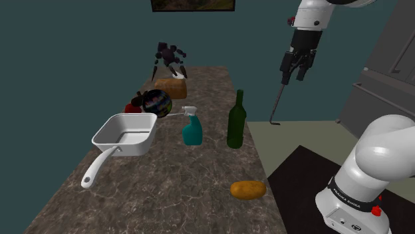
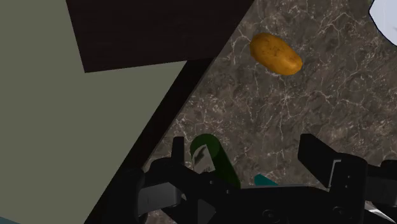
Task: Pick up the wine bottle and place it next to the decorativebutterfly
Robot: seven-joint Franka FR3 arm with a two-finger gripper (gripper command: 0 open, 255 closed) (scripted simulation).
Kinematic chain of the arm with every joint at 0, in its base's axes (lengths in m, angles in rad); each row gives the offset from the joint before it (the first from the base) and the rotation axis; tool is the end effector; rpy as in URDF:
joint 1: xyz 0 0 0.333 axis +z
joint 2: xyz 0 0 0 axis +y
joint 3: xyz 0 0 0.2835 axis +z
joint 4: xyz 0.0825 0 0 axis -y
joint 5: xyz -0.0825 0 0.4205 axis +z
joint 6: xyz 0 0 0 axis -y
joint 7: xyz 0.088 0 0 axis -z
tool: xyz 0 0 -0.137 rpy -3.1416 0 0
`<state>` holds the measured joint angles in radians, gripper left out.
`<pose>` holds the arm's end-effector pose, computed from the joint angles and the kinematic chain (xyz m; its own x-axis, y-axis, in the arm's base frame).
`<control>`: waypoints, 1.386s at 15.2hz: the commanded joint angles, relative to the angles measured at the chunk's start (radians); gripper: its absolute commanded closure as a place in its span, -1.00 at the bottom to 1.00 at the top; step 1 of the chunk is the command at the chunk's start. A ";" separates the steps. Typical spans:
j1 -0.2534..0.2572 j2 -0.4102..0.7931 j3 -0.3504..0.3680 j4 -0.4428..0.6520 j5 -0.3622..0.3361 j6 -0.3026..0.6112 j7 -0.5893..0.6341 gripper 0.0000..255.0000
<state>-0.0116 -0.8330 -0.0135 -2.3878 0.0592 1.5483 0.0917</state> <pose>0.3520 -0.0011 0.5367 0.9938 -0.1105 -0.0128 -0.1112 -0.9915 -0.0682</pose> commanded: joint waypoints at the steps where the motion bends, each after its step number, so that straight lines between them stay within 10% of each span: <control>1: 0.000 0.000 0.000 0.000 0.000 0.000 0.000 -1.00; 21: 0.038 0.664 0.004 0.277 0.001 0.389 -0.099 -1.00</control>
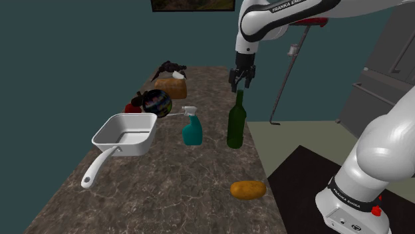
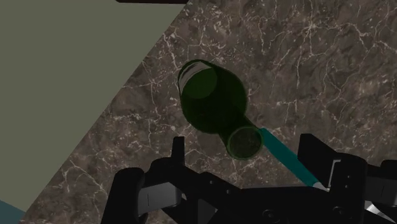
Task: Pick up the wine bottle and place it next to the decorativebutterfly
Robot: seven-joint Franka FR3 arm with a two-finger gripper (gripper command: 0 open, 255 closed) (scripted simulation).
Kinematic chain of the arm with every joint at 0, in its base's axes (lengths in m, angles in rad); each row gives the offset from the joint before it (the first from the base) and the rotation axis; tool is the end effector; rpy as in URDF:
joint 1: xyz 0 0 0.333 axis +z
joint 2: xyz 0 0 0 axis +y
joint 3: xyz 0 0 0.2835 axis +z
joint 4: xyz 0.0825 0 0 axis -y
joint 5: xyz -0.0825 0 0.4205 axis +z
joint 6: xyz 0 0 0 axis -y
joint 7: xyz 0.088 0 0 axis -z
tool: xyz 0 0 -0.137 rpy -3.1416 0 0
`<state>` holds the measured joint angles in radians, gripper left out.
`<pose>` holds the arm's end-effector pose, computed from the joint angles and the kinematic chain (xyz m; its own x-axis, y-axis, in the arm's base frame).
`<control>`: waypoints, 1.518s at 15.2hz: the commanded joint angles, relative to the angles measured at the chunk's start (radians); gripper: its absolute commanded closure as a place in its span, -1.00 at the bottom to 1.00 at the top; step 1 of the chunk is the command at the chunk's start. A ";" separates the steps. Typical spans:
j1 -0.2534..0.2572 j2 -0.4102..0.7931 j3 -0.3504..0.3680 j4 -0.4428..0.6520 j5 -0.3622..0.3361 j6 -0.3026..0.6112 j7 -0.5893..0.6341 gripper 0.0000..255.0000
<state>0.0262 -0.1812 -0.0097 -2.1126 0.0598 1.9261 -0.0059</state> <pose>0.5398 0.0147 0.4183 1.0000 0.0018 -0.0056 0.0014 -0.9983 -0.0577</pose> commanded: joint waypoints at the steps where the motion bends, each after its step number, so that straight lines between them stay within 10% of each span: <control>1: 0.001 0.014 0.001 -0.009 0.001 0.025 -0.001 -1.00; 13: 0.002 0.029 0.003 -0.056 0.003 0.086 -0.002 -1.00; 14: 0.002 0.029 0.003 -0.056 0.003 0.086 -0.002 1.00; 23: 0.002 0.029 0.003 -0.056 0.003 0.086 -0.002 1.00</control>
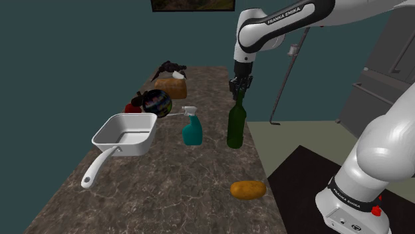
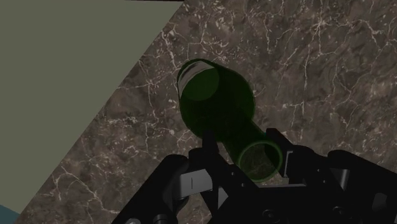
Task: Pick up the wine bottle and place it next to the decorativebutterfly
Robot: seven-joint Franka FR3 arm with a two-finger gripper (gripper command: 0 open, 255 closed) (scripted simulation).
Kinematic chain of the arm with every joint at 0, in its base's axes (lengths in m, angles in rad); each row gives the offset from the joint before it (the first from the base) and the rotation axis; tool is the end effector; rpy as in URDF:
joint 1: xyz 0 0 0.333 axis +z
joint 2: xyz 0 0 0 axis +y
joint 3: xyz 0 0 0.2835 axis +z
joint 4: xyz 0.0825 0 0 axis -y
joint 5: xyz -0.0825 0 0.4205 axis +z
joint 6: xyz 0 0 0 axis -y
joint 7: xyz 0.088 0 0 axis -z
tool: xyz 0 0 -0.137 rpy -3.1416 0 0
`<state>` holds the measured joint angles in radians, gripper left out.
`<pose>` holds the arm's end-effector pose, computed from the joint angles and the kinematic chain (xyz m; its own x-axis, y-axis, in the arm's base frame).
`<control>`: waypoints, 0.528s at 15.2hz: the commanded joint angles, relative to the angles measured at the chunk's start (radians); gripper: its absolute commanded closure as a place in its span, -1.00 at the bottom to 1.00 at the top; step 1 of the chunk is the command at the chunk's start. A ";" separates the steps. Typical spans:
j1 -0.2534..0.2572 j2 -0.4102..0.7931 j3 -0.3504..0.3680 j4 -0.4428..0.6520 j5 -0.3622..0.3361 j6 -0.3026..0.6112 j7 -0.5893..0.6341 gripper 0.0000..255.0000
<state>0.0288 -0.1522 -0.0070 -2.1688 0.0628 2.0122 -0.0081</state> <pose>0.5408 0.0172 0.3816 1.0000 0.0032 -0.0047 0.0029 -0.9983 -0.0577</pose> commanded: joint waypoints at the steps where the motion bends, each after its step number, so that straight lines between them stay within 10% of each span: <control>1: 0.000 -0.004 0.000 0.010 0.000 -0.013 0.001 1.00; 8: -0.001 -0.023 -0.001 0.084 -0.003 -0.107 0.006 1.00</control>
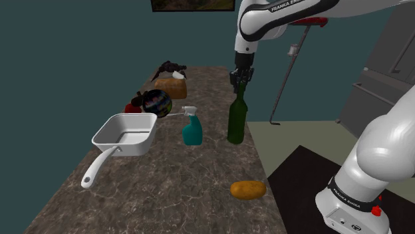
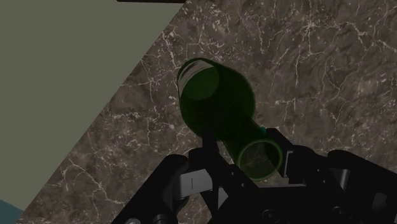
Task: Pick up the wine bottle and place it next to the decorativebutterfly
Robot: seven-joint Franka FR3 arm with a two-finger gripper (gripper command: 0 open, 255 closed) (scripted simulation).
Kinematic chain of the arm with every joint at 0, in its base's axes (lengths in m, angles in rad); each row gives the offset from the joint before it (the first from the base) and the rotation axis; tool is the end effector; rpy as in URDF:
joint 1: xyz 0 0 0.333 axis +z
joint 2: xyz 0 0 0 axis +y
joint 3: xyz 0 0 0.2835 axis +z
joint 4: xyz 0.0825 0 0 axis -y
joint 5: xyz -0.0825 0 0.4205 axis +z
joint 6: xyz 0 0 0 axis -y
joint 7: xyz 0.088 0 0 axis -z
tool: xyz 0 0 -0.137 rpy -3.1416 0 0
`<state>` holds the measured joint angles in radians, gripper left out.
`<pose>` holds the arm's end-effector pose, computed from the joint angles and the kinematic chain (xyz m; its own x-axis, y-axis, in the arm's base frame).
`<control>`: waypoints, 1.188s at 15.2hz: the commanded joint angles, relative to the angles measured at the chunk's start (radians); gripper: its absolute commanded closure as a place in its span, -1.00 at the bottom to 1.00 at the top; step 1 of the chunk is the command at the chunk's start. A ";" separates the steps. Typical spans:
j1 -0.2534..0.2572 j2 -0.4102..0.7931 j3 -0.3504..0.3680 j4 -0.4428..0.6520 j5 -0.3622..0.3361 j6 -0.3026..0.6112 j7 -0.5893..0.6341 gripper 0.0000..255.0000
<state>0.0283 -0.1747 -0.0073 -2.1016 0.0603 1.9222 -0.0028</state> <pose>0.5420 0.0173 0.4200 1.0000 0.0032 -0.0052 0.0029 -0.9983 -0.0578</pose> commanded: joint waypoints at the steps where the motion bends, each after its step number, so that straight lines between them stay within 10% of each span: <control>1: 0.000 -0.003 0.000 0.028 -0.001 -0.031 0.002 1.00; 13: -0.001 -0.010 -0.001 0.172 -0.003 -0.181 0.009 1.00; 18: 0.033 -0.161 0.049 0.021 0.012 -0.177 0.087 1.00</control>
<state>0.0551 -0.3028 0.0327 -2.0456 0.0693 1.7423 0.0707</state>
